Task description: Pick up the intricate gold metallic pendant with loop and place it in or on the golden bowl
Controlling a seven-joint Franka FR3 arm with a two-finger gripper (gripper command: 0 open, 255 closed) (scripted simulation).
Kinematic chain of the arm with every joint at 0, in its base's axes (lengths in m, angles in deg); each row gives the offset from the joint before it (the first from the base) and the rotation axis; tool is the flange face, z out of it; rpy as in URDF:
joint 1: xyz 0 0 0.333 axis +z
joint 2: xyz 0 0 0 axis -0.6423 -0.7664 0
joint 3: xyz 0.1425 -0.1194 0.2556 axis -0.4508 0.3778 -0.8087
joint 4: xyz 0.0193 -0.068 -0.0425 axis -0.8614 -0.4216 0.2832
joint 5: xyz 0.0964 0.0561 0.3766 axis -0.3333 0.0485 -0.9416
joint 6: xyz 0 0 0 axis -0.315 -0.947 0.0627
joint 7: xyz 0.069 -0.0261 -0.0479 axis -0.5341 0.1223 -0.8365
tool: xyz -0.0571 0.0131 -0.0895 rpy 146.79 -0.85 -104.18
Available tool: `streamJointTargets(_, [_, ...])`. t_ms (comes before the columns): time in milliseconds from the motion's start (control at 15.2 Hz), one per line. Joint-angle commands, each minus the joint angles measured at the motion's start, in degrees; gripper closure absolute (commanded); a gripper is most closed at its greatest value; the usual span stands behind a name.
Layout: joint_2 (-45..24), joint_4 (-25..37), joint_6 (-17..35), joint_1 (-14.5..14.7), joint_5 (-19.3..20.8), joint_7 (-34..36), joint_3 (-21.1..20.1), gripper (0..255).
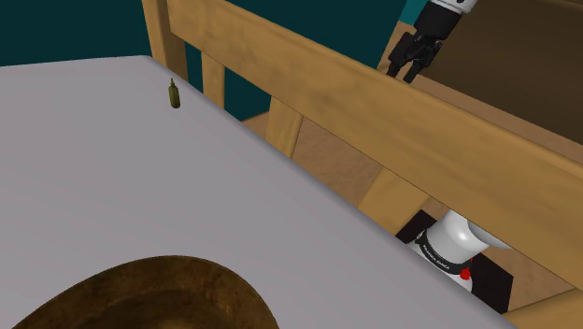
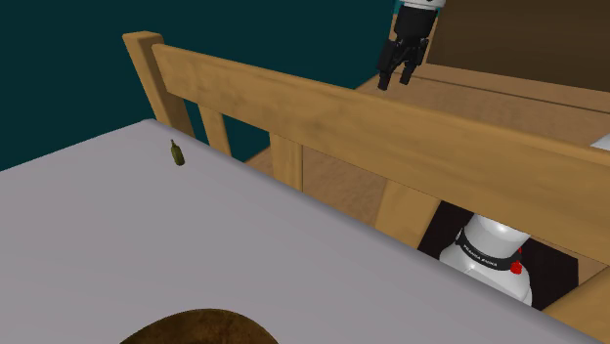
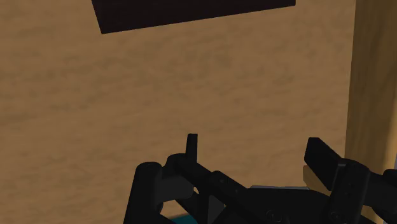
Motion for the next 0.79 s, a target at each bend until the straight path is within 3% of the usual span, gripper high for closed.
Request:
streamJointTargets(0, [0.0, 0.0, 0.0, 0.0, 0.0, 0.0, 0.0, 0])
streamJointTargets(726, [1.49, -3.14, 6.19, 0.54, -11.99, 27.28, -15.73, 0])
